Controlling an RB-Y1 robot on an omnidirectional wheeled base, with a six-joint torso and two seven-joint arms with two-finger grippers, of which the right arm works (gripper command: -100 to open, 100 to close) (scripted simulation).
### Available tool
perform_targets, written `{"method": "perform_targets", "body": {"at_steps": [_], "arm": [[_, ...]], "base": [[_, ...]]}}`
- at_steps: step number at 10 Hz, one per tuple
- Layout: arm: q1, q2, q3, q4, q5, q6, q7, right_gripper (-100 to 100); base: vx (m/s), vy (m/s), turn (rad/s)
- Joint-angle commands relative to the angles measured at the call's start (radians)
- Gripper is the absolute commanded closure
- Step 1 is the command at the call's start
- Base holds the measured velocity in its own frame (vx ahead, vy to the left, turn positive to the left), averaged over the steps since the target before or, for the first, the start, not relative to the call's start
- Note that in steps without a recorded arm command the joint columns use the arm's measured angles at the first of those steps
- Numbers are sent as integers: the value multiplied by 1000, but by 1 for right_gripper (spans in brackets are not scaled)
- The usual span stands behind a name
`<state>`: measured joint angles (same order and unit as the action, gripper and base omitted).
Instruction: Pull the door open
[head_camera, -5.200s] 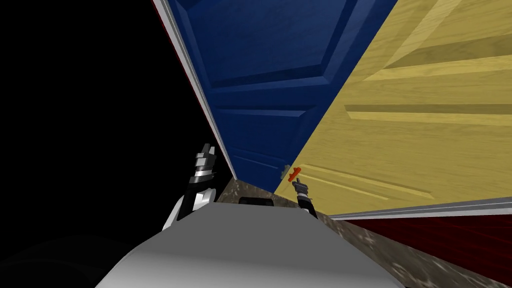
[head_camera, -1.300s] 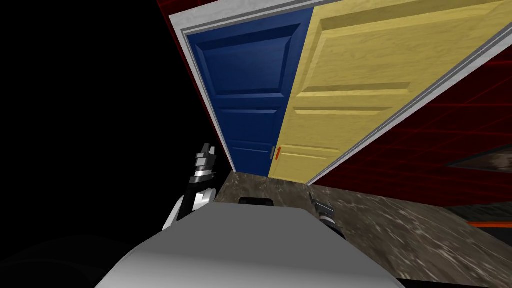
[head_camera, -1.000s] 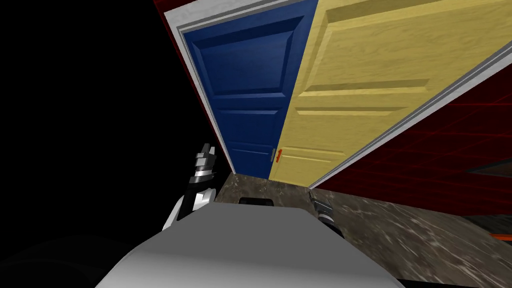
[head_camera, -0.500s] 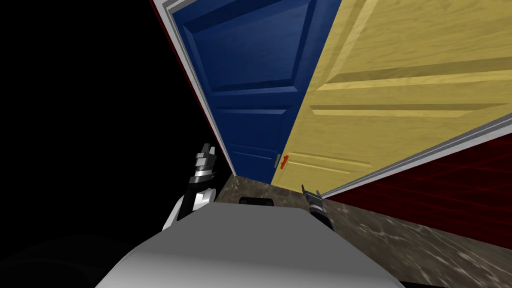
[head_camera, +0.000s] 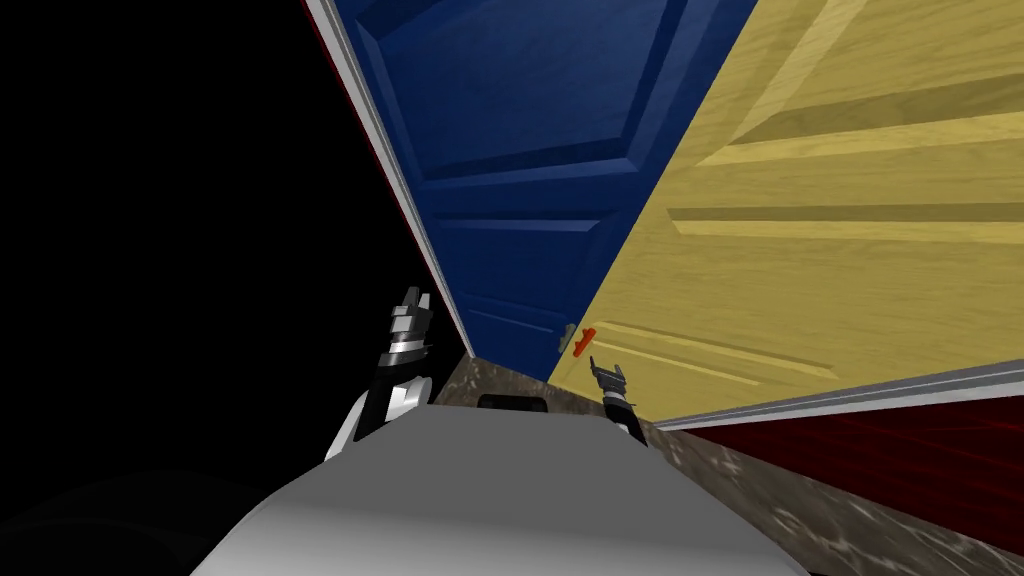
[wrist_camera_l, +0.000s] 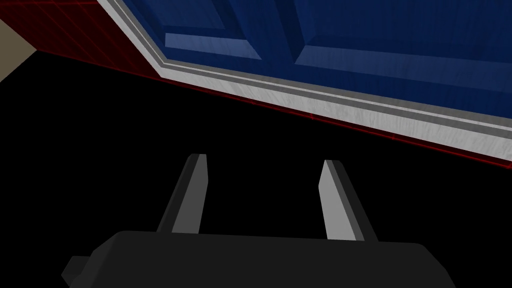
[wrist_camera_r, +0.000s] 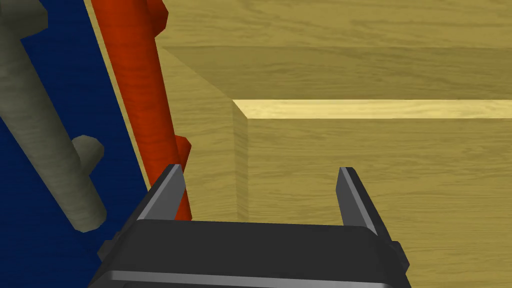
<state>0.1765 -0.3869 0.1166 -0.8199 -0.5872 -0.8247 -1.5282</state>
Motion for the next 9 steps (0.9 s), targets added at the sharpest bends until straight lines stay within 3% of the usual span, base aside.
{"method": "perform_targets", "body": {"at_steps": [1,3,5,6,9], "arm": [[4,7,0,-34,0,14,11,-100],[-29,26,19,-53,9,15,11,-100],[-23,27,16,-46,8,14,13,-100],[-23,27,16,-46,8,14,13,100],[-23,27,16,-46,8,14,13,100]], "base": [[116,18,41],[145,37,81],[69,14,60],[-4,1,-24],[-6,4,4]]}}
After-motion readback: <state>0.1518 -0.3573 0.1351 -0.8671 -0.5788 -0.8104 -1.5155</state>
